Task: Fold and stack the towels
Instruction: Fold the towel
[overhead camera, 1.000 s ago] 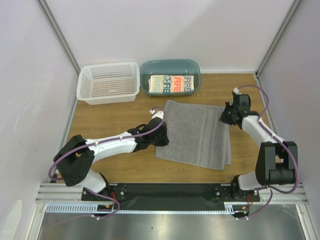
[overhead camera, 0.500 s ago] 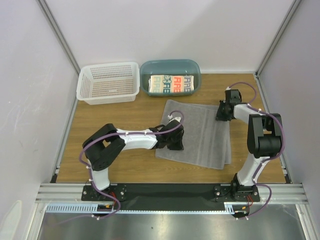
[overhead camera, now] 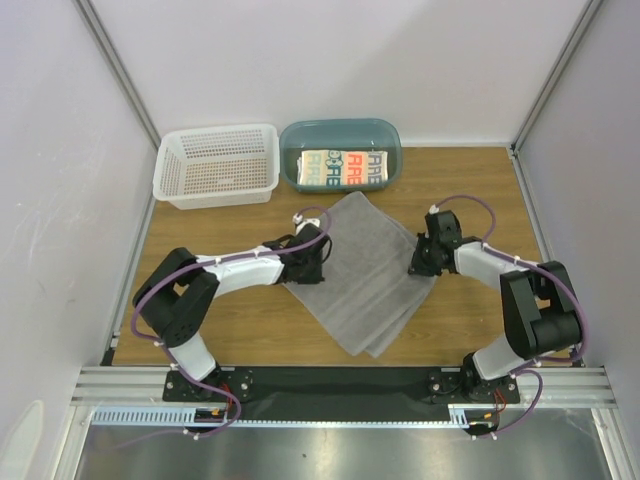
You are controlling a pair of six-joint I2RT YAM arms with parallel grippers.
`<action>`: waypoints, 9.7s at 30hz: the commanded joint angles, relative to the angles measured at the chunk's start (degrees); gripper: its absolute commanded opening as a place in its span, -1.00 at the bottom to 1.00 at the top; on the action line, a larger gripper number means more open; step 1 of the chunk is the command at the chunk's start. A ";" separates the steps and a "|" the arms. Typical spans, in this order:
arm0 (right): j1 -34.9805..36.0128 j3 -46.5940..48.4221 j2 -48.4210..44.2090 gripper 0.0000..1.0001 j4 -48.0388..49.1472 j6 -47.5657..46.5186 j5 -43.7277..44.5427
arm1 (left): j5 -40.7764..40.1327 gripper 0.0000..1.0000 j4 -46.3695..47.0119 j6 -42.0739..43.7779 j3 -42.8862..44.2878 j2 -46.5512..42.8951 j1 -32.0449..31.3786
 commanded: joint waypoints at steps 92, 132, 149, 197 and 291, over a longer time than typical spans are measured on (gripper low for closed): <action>7.93 -15.57 -34.37 0.29 -20.87 19.34 -9.59 | 2.51 -0.91 6.28 -16.13 -40.31 -47.55 11.55; 10.92 -18.39 -28.48 -0.39 -16.65 20.93 -10.47 | 1.37 -0.99 5.75 -14.72 -39.25 -47.73 11.55; 9.78 -3.81 -29.18 -1.00 -23.94 17.59 -8.18 | 0.67 -0.99 -3.38 -6.91 -27.50 -50.98 11.55; -15.28 54.38 -0.97 -1.00 -32.38 -1.57 -20.48 | 1.20 -0.99 -7.87 6.55 10.23 -36.39 12.70; -10.08 21.49 -4.60 0.58 -11.20 6.16 -8.70 | 10.58 0.92 0.04 9.72 5.28 -18.59 19.18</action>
